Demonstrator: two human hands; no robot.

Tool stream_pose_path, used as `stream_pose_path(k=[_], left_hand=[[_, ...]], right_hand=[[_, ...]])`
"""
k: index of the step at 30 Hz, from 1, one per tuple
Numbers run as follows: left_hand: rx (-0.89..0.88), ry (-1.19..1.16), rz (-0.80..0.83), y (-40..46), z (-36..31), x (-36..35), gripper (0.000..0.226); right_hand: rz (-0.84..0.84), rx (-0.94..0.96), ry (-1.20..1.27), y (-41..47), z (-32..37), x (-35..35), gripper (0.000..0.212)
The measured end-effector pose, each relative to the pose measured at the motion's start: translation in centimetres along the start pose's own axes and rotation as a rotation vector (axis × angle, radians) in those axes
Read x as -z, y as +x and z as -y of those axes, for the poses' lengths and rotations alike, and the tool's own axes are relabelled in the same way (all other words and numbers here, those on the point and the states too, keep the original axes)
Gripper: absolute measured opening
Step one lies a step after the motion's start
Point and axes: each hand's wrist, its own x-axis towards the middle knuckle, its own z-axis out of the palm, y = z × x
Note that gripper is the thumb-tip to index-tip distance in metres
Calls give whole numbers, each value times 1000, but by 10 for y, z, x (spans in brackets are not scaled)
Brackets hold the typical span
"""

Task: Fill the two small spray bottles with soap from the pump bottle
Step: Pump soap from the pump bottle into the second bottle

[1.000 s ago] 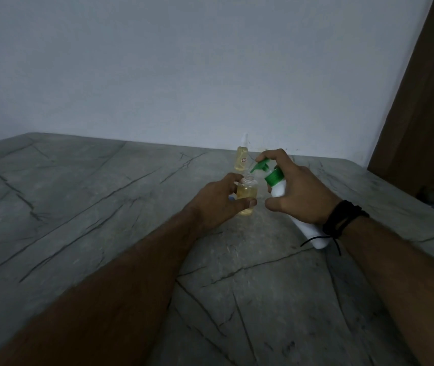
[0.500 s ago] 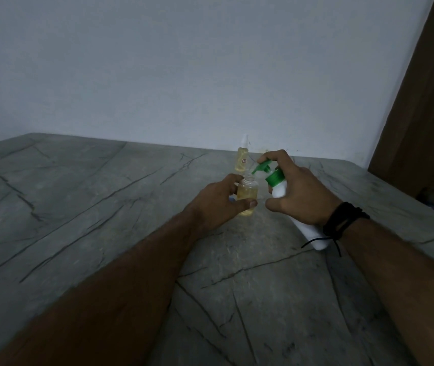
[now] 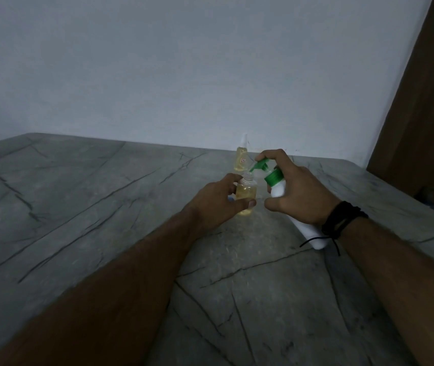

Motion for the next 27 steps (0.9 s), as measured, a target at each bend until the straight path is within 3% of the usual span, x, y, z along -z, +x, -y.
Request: stream_pose_path(k=[27], left_hand=[[-13, 16, -8, -2, -1, 1, 64]], right_hand=[[0, -3, -12, 1, -2, -1, 73]])
